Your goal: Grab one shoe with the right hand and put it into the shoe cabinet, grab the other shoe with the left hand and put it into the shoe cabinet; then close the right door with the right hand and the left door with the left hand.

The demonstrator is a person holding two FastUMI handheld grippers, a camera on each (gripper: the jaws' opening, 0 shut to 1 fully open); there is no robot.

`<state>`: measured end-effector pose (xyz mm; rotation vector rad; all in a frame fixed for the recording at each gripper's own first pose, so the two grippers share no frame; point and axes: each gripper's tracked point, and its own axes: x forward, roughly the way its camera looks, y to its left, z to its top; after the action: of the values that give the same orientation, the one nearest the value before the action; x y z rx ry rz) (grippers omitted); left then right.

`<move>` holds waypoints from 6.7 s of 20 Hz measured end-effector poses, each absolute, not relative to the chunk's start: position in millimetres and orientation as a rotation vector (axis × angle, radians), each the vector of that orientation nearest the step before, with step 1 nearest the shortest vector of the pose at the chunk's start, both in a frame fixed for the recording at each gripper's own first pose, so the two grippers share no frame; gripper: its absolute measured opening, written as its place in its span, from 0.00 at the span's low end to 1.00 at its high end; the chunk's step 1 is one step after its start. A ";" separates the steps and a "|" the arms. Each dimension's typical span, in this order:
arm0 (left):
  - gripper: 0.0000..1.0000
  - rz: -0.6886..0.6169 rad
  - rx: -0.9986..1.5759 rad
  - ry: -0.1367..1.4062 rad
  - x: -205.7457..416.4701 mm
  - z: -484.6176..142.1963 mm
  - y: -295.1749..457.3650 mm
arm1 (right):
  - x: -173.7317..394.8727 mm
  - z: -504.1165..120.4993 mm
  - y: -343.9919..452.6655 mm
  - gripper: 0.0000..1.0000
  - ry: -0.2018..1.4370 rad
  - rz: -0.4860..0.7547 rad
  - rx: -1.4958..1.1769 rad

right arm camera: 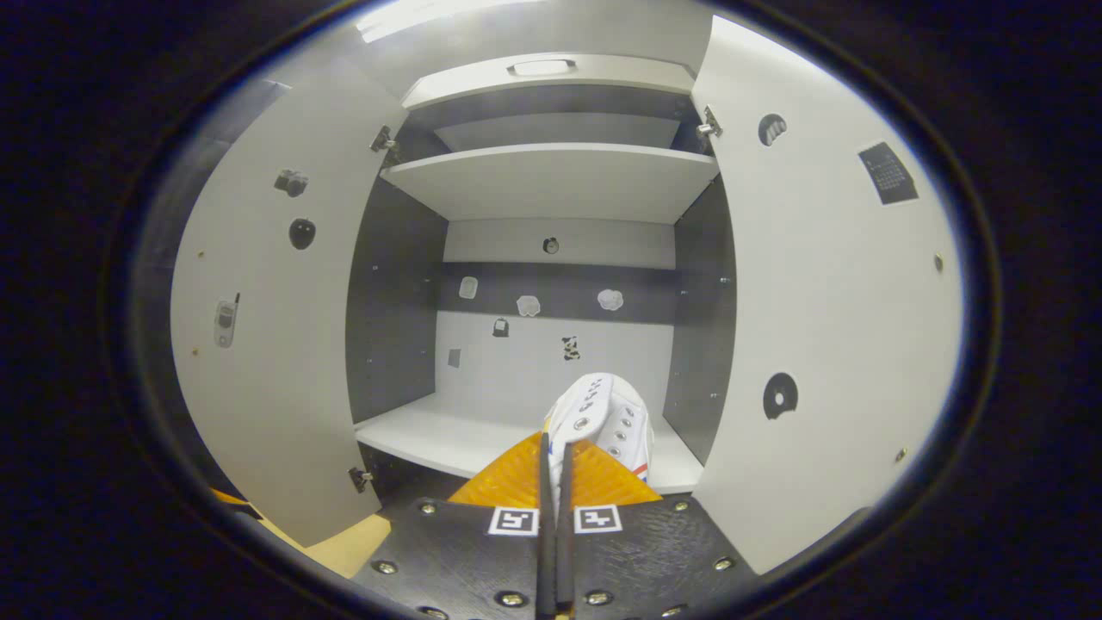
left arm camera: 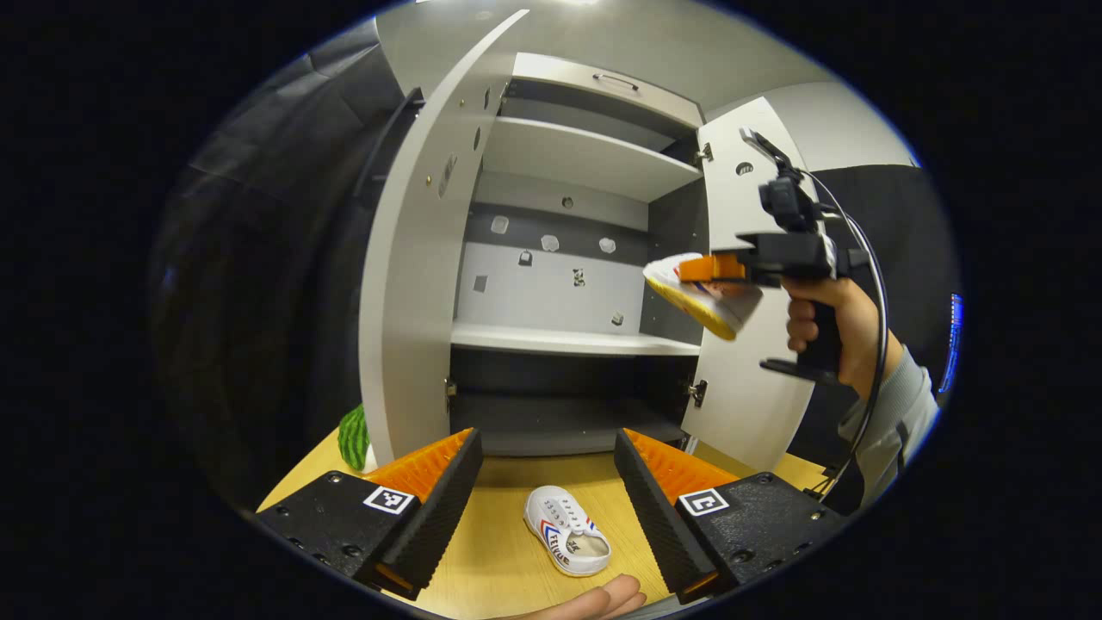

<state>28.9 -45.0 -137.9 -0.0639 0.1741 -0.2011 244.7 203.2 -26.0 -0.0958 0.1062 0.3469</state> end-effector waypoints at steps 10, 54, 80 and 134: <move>0.96 -0.186 -0.060 0.164 60.7 -147.0 -43.9 | 383.9 -83.1 208.7 0.01 0.253 0.310 -0.150; 0.96 -0.127 0.016 0.188 52.9 -166.1 -30.8 | -0.2 2.5 127.9 0.98 -0.115 0.167 -0.087; 0.95 -0.168 0.085 0.724 61.1 -378.0 -55.3 | -5.9 -67.1 34.6 0.98 -0.007 0.069 -0.005; 0.00 -0.199 0.028 0.190 168.9 -32.4 -115.2 | -48.1 -98.6 -5.7 1.00 0.022 0.076 0.105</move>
<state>168.9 -115.2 -32.4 0.0279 0.1902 -0.1991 -48.1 -5.7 -98.6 0.1049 0.0220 0.0760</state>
